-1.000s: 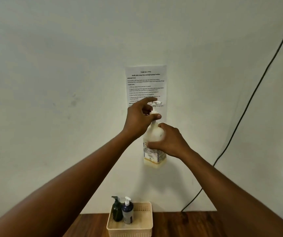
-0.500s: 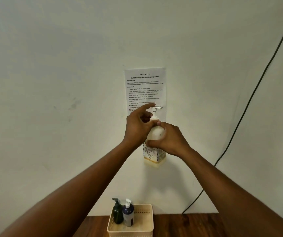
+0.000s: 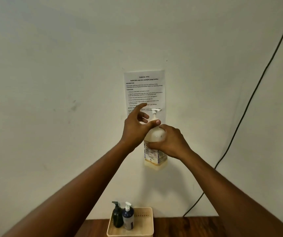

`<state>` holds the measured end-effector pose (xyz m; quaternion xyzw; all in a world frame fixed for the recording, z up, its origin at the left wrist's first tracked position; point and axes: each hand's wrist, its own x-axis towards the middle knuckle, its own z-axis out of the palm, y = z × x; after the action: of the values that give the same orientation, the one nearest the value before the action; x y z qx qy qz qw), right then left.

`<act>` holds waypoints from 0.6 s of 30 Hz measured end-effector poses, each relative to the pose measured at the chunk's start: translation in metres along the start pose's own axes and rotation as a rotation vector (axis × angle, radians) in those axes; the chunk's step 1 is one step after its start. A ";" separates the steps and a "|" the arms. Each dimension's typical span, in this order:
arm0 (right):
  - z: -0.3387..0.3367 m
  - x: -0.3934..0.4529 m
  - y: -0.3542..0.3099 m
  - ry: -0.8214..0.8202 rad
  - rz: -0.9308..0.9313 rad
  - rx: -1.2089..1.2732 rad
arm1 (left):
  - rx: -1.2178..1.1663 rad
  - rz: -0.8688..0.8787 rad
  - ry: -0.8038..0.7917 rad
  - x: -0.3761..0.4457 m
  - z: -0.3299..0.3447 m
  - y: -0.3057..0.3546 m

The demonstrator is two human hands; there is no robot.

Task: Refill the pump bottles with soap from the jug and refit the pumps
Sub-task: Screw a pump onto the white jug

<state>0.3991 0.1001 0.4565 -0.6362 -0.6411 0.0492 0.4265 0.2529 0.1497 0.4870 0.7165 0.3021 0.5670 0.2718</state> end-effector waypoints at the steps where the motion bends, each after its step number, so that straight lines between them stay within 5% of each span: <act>1: -0.001 0.000 -0.001 -0.003 -0.006 -0.004 | 0.013 -0.005 0.008 0.001 0.000 0.001; 5: -0.002 -0.001 -0.004 0.003 -0.011 0.025 | -0.005 -0.061 -0.050 0.004 -0.001 0.008; 12: -0.007 -0.004 -0.002 0.012 -0.007 0.012 | -0.159 -0.120 -0.413 0.012 -0.021 0.010; 18: -0.004 -0.002 -0.007 -0.012 -0.019 0.013 | -0.073 -0.143 -0.135 0.009 -0.007 0.011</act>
<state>0.3959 0.0951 0.4624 -0.6271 -0.6492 0.0532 0.4271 0.2487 0.1495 0.5026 0.7194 0.3126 0.5071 0.3572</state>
